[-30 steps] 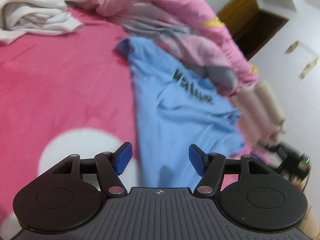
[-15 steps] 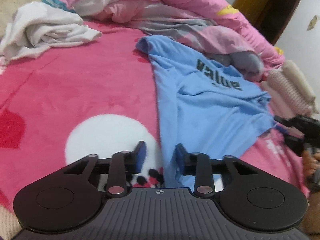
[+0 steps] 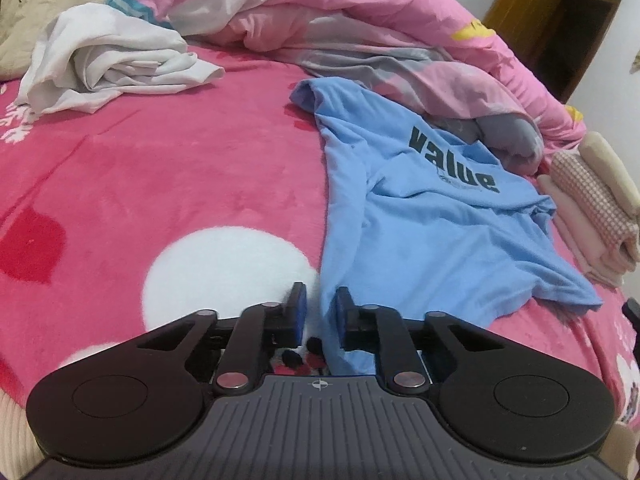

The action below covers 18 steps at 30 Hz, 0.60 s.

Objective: Fold clothes

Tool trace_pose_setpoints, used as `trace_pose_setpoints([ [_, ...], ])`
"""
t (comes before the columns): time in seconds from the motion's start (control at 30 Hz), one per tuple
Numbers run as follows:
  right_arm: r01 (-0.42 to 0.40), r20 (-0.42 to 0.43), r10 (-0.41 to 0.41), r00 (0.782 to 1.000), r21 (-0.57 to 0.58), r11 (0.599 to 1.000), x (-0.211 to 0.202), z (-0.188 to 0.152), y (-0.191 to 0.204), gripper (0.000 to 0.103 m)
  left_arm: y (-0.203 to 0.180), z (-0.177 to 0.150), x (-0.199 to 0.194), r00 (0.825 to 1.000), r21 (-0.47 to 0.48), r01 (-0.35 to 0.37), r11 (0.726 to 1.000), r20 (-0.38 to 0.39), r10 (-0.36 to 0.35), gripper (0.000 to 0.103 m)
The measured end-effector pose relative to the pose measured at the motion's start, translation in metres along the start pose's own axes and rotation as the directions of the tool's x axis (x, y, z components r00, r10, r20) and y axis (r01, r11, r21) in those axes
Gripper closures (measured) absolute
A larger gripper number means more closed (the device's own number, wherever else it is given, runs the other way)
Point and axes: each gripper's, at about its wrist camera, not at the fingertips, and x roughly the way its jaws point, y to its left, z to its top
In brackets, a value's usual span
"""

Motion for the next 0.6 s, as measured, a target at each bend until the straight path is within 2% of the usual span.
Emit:
trace_pose_setpoints([
  [0.1, -0.006, -0.013, 0.007, 1.000, 0.030, 1.000, -0.002, 0.003, -0.006, 0.100, 0.003, 0.002, -0.004, 1.000, -0.041, 0.023, 0.999, -0.007, -0.024, 0.096],
  [0.23, 0.001, -0.049, 0.003, 0.999, 0.076, 0.997, 0.006, 0.008, -0.010, 0.094, 0.009, 0.002, -0.009, 0.998, -0.087, 0.054, 0.995, -0.029, -0.057, 0.095],
  [0.3, 0.010, -0.065, -0.003, 0.998, 0.101, 0.995, 0.011, 0.010, -0.013, 0.081, 0.013, 0.001, -0.012, 0.996, -0.107, 0.077, 0.991, -0.032, -0.081, 0.093],
  [0.37, 0.016, -0.076, -0.008, 0.997, 0.105, 0.994, 0.015, 0.010, -0.013, 0.056, 0.013, 0.000, -0.015, 0.993, -0.111, 0.101, 0.989, -0.041, -0.106, 0.091],
  [0.5, 0.041, -0.119, -0.028, 0.993, 0.104, 0.994, 0.031, 0.010, -0.014, 0.053, 0.009, -0.006, -0.013, 0.986, -0.095, 0.142, 0.985, -0.073, -0.149, 0.071],
  [0.6, 0.067, -0.153, -0.049, 0.987, 0.110, 0.992, 0.049, 0.010, -0.019, 0.053, 0.004, -0.011, -0.012, 0.990, -0.071, 0.124, 0.990, -0.061, -0.128, 0.072],
])
